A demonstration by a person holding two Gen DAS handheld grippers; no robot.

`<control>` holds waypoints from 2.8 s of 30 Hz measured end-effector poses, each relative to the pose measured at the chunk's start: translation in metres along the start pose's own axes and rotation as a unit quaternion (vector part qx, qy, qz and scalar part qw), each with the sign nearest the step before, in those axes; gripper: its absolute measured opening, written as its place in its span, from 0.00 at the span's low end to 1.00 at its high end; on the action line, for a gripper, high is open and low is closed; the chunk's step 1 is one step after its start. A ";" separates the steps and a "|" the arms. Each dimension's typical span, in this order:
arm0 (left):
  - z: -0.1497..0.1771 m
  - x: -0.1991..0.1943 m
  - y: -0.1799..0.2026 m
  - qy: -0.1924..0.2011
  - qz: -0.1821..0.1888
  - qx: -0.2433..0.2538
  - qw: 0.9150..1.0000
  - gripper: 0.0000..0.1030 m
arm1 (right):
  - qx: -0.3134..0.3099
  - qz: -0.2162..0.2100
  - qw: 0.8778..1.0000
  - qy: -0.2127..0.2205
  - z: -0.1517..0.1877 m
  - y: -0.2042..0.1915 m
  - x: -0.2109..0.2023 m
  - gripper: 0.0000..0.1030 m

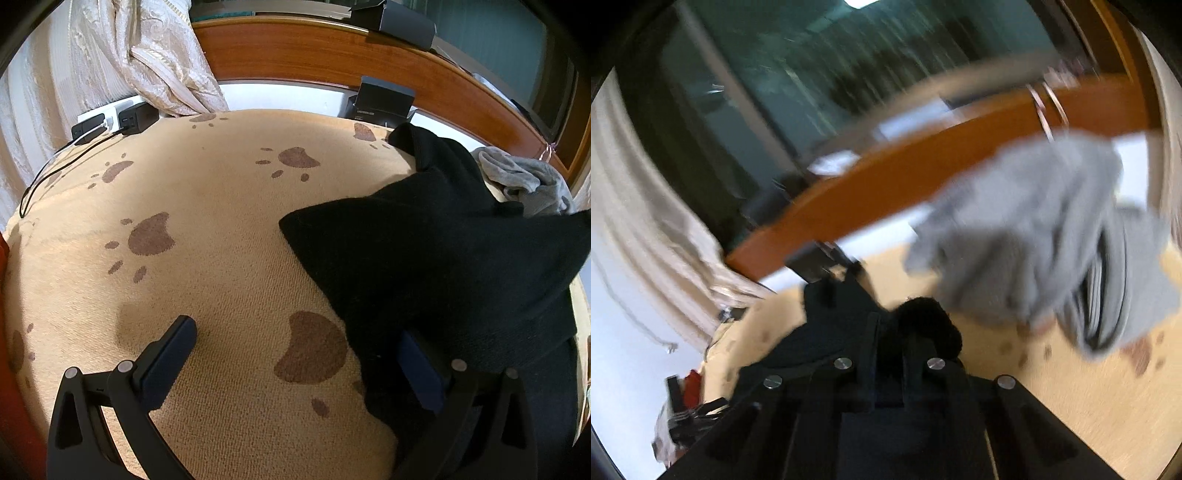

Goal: Fold clothes

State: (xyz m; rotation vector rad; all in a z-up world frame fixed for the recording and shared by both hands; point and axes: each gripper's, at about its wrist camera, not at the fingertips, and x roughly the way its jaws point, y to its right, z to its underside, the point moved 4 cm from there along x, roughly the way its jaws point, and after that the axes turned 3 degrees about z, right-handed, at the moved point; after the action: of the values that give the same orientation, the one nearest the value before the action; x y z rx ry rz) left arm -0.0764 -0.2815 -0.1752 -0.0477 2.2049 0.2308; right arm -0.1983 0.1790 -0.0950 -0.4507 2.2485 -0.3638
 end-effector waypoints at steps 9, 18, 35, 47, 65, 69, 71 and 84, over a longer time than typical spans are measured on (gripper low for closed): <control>-0.001 0.000 -0.001 0.000 -0.006 0.001 1.000 1.00 | 0.036 0.050 0.998 -0.014 0.029 0.042 -0.027 0.63; -0.001 -0.002 0.000 0.007 -0.026 0.008 1.000 1.00 | 0.101 -0.010 0.994 0.035 0.032 0.041 -0.047 0.63; 0.000 -0.008 -0.002 0.004 -0.032 0.025 0.999 1.00 | -0.177 0.174 0.968 -0.037 0.063 -0.061 0.056 0.68; 0.008 -0.035 -0.010 0.016 -0.080 0.095 0.992 1.00 | -0.191 0.190 0.962 -0.036 0.061 -0.058 0.045 0.73; -0.011 -0.009 0.035 -0.014 -0.110 0.112 0.987 1.00 | -0.192 0.168 0.966 -0.046 0.075 -0.079 0.061 0.91; 0.001 -0.012 0.018 -0.016 -0.070 0.079 0.994 1.00 | -0.187 0.156 0.969 -0.048 0.076 -0.075 0.058 0.92; 0.006 -0.013 0.008 -0.024 -0.053 0.065 0.996 1.00 | -0.189 0.157 0.968 -0.049 0.078 -0.075 0.058 0.92; -0.029 -0.046 0.051 0.032 -0.099 0.094 0.990 1.00 | -0.186 0.145 0.970 -0.053 0.079 -0.076 0.067 1.00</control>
State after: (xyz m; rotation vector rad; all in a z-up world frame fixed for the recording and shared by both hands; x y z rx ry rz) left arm -0.0774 -0.2386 -0.1143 -0.1715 2.2574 -0.0914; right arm -0.1648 0.0734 -0.1594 -0.3159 2.2365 0.2334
